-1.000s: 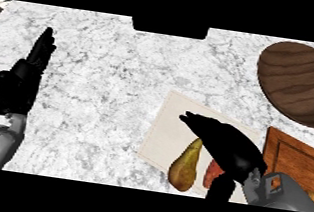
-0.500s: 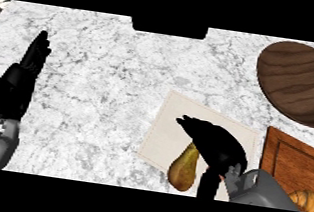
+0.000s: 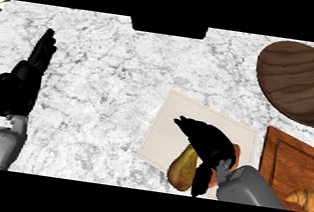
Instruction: Pick the pear from the placemat and place it in the bowl
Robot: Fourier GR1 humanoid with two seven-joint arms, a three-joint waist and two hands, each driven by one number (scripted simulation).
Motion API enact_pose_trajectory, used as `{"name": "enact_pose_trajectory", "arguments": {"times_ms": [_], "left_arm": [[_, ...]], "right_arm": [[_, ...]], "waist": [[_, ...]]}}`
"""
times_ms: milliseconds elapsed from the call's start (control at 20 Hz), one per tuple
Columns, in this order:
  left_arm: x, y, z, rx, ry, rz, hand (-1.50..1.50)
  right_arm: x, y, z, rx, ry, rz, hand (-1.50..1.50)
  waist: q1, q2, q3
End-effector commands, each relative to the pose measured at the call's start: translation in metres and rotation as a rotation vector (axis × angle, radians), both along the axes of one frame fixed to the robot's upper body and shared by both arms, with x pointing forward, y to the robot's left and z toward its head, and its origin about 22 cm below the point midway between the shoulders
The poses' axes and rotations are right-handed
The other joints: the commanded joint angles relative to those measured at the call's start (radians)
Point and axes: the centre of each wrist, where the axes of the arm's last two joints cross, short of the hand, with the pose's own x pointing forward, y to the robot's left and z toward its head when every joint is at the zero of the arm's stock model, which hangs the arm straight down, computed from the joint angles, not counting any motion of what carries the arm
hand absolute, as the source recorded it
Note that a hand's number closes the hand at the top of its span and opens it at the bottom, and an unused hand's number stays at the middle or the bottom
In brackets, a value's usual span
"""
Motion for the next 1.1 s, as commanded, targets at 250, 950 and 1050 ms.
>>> {"name": "enact_pose_trajectory", "arguments": {"times_ms": [250, 950, 1050], "left_arm": [[0.001, 0.002, 0.013, 0.001, 0.010, 0.005, 0.00], [-0.002, 0.010, 0.006, -0.015, 0.005, 0.000, 0.00], [0.007, 0.008, 0.003, -0.003, 0.001, -0.006, 0.00]], "right_arm": [[0.013, 0.003, -0.039, -0.041, -0.066, 0.111, 1.50], [-0.019, 0.061, -0.026, 0.103, -0.171, 0.034, 1.50], [-0.027, 0.087, -0.022, 0.113, -0.174, -0.023, 1.50]], "waist": [[0.005, 0.001, 0.000], [0.003, -0.001, 0.000], [0.014, 0.002, 0.000]]}}
